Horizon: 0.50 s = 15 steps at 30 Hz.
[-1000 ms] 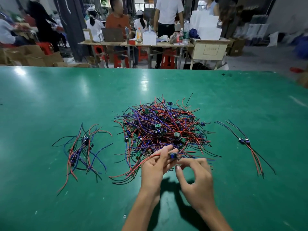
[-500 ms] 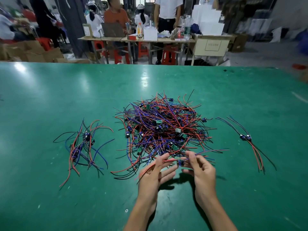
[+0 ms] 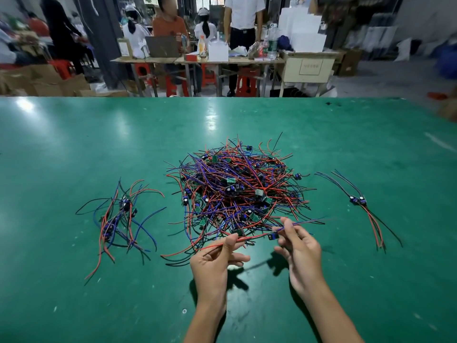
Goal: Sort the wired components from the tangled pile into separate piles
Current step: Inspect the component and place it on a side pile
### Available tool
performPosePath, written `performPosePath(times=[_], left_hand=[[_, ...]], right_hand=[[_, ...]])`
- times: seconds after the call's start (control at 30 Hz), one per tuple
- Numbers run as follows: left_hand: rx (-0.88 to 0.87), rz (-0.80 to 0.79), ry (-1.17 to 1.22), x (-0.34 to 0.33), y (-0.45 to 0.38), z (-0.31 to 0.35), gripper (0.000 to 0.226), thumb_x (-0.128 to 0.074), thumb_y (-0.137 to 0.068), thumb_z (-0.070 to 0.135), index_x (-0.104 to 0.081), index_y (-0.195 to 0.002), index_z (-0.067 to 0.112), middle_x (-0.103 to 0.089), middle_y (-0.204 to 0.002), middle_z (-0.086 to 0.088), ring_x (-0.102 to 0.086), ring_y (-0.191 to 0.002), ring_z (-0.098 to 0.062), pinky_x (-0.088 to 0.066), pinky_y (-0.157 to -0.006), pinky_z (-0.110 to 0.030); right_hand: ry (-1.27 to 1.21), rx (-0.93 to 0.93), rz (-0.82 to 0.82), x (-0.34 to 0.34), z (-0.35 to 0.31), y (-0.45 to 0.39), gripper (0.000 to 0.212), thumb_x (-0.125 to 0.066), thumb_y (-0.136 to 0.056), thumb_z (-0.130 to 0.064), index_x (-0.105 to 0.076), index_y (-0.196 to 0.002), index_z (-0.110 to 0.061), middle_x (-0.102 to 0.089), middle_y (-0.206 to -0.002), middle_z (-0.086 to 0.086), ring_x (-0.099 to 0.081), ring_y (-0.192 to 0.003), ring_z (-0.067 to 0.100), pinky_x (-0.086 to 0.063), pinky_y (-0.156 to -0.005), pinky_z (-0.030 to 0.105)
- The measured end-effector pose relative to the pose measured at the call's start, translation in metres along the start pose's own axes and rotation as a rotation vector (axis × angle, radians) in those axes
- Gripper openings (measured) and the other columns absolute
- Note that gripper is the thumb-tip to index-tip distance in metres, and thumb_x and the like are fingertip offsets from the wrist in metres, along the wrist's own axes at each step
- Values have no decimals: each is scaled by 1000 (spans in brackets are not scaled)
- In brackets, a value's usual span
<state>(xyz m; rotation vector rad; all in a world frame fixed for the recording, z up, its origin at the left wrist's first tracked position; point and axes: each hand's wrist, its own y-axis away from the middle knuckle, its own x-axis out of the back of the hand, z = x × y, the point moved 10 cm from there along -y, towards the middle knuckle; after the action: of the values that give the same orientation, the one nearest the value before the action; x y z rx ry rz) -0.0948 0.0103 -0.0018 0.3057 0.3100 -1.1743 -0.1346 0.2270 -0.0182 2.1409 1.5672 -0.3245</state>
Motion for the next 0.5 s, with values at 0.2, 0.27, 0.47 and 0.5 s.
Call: performPosePath(times=[0.2, 0.27, 0.47, 0.5], left_hand=[[-27, -117, -50, -9, 3, 1, 24, -81, -67, 32, -82, -83, 13, -76, -79, -21, -70, -53, -28, -54, -51, -25], [-45, -221, -105, -17, 5, 1, 18, -84, -68, 18, -82, -86, 13, -76, -78, -19, -68, -54, -21, -53, -55, -22], [-126, -293, -323, -30, 11, 0, 19, -83, -79, 11, -80, -92, 24, -76, -79, -1, -59, -59, -13, -49, -61, -21], [-111, -288, -282, -31, 10, 1, 12, -78, -85, 16, -80, -94, 24, -77, -86, -4, -63, -62, -14, -52, -63, -23]], right_hand=[[53, -45, -81, -1, -12, -13, 25, -72, -83, -30, -74, -101, -13, -72, -74, 1, -62, -54, 5, -57, -53, 21], [46, -45, -104, -4, -20, -16, 22, -70, -87, -29, -75, -102, -14, -71, -73, -1, -63, -57, 6, -56, -54, 20], [116, -132, -274, -13, -43, -18, 29, -70, -82, -31, -78, -106, -17, -64, -71, -6, -58, -51, 2, -51, -44, 14], [178, -126, -317, -17, -46, -16, 28, -71, -82, -33, -79, -105, -18, -64, -71, -5, -57, -52, 2, -50, -44, 13]])
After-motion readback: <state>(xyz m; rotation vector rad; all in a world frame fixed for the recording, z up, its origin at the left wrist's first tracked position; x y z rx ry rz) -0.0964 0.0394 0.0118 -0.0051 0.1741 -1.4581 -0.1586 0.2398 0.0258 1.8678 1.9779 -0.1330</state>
